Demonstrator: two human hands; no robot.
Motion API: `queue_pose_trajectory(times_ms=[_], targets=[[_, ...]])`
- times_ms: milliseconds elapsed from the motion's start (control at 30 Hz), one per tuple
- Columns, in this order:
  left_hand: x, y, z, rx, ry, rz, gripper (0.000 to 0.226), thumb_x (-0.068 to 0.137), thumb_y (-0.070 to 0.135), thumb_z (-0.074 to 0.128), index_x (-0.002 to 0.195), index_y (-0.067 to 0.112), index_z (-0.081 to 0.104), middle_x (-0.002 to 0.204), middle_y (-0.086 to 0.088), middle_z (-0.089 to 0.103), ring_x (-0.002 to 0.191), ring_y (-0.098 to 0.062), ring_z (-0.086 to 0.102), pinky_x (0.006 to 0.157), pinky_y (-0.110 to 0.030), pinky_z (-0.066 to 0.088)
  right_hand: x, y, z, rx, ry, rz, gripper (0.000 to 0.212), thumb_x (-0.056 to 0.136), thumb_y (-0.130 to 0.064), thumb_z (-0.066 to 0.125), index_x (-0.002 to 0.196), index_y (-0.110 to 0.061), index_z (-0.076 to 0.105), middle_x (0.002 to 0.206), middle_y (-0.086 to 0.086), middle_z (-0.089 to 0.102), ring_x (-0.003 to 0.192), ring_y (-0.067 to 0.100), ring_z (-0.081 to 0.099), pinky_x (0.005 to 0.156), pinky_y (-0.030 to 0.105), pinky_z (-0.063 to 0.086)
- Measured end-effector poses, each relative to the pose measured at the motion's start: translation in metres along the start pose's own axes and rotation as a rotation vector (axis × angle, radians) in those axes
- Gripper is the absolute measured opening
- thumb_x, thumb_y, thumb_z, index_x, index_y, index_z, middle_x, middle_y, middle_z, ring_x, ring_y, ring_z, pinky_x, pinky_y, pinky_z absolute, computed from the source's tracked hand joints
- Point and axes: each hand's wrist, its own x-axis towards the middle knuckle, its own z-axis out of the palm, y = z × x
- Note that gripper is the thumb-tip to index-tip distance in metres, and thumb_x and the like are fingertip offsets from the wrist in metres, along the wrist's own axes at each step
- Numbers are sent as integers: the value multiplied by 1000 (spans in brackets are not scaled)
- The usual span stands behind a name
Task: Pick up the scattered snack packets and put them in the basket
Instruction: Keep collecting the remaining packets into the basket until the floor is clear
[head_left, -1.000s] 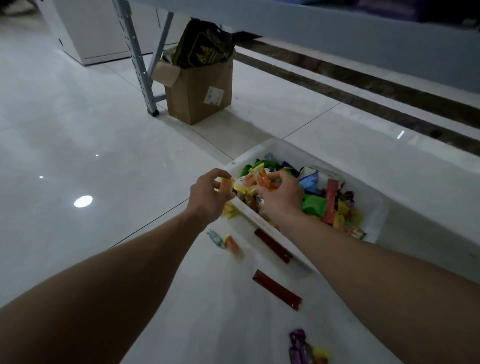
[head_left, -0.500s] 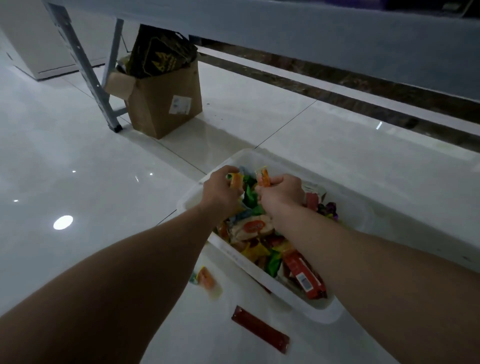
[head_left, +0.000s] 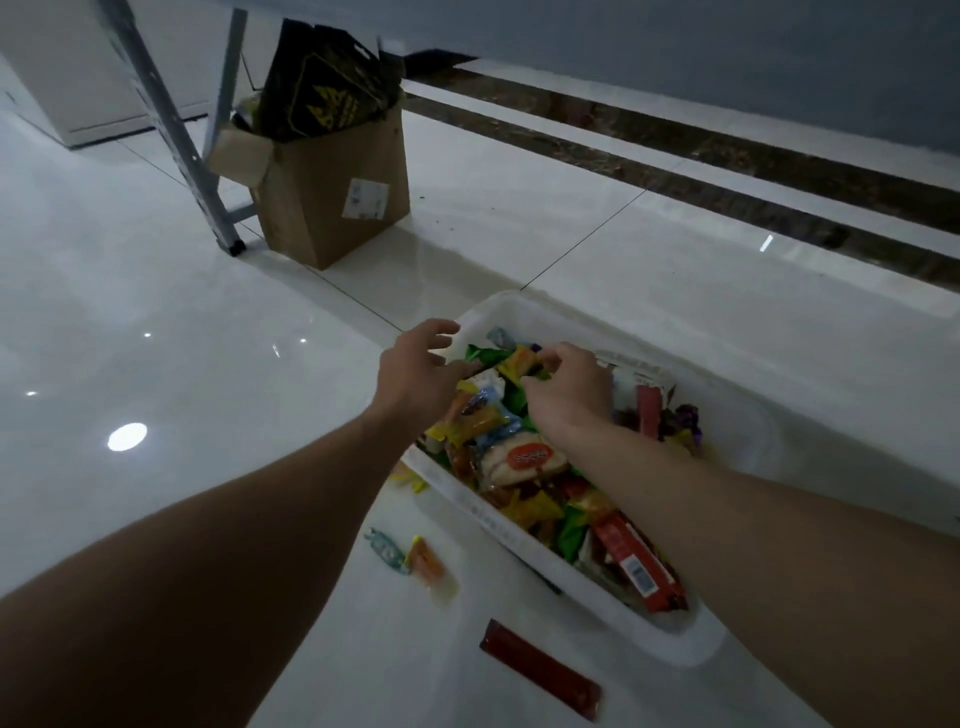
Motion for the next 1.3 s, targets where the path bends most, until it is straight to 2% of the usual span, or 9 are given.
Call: queue_pose_trajectory(times_ms=[133, 200, 333, 467, 700, 833, 1000, 1167, 1300], targets=[[-22, -8, -33, -3, 55, 7, 43, 84, 19, 70, 125, 24, 58, 120, 2, 62, 103, -16, 60, 86, -39, 55, -32, -14, 6, -66, -67, -200, 34, 92, -27, 60, 125, -20, 57, 119, 1, 57, 112, 19, 53, 92, 32, 47], [-37, -17, -52, 24, 72, 13, 44, 84, 20, 71, 127, 23, 57, 123, 3, 60, 106, -16, 59, 91, -38, 52, -52, -24, 11, -65, -113, -242, 37, 90, -29, 61, 126, -20, 56, 120, 3, 57, 110, 20, 53, 89, 32, 46], [-74, -46, -82, 55, 78, -31, 45, 83, 21, 72, 126, 24, 57, 124, 4, 60, 107, -16, 59, 92, -32, 49, -92, -39, 36, -59, -250, -281, 45, 86, -31, 65, 128, -18, 56, 121, 3, 60, 111, 21, 56, 96, 40, 48], [-106, -76, -93, 96, 70, -83, 44, 83, 21, 72, 125, 23, 59, 124, 3, 61, 102, -14, 59, 86, -26, 45, -125, -31, 60, -133, -357, -284, 41, 86, -31, 65, 125, -19, 57, 123, -1, 59, 109, 20, 56, 95, 35, 47], [-137, -113, -97, 121, 32, -147, 44, 84, 19, 70, 126, 23, 57, 126, 3, 60, 107, -15, 59, 80, -17, 38, -146, 14, 97, -251, -395, -124, 49, 87, -33, 63, 134, -22, 50, 134, -2, 54, 117, 19, 53, 98, 36, 46], [-141, -128, -100, 166, 7, -157, 44, 85, 22, 69, 127, 23, 57, 128, 2, 59, 109, -16, 59, 82, -18, 38, -141, 33, 110, -370, -358, -85, 48, 92, -31, 58, 137, -20, 47, 133, 1, 53, 122, 21, 48, 92, 32, 45], [-139, -146, -104, 191, -20, -175, 42, 86, 24, 68, 126, 26, 56, 127, 0, 59, 105, -14, 58, 81, -20, 39, -132, 45, 130, -440, -358, -30, 49, 91, -32, 60, 136, -20, 45, 131, 4, 52, 122, 24, 47, 90, 35, 47], [-131, -158, -96, 223, -35, -196, 37, 87, 27, 67, 123, 28, 59, 119, -2, 61, 91, -12, 59, 78, -20, 41, -128, 55, 137, -521, -324, -94, 25, 93, -27, 56, 116, -16, 54, 122, 6, 56, 115, 27, 50, 86, 35, 46], [-126, -161, -70, 294, -109, -197, 41, 87, 33, 67, 127, 28, 57, 115, -6, 59, 96, -17, 60, 82, -22, 41, -127, 60, 134, -466, -271, -94, 17, 93, -25, 56, 107, -17, 55, 116, 5, 56, 113, 25, 50, 86, 36, 45]])
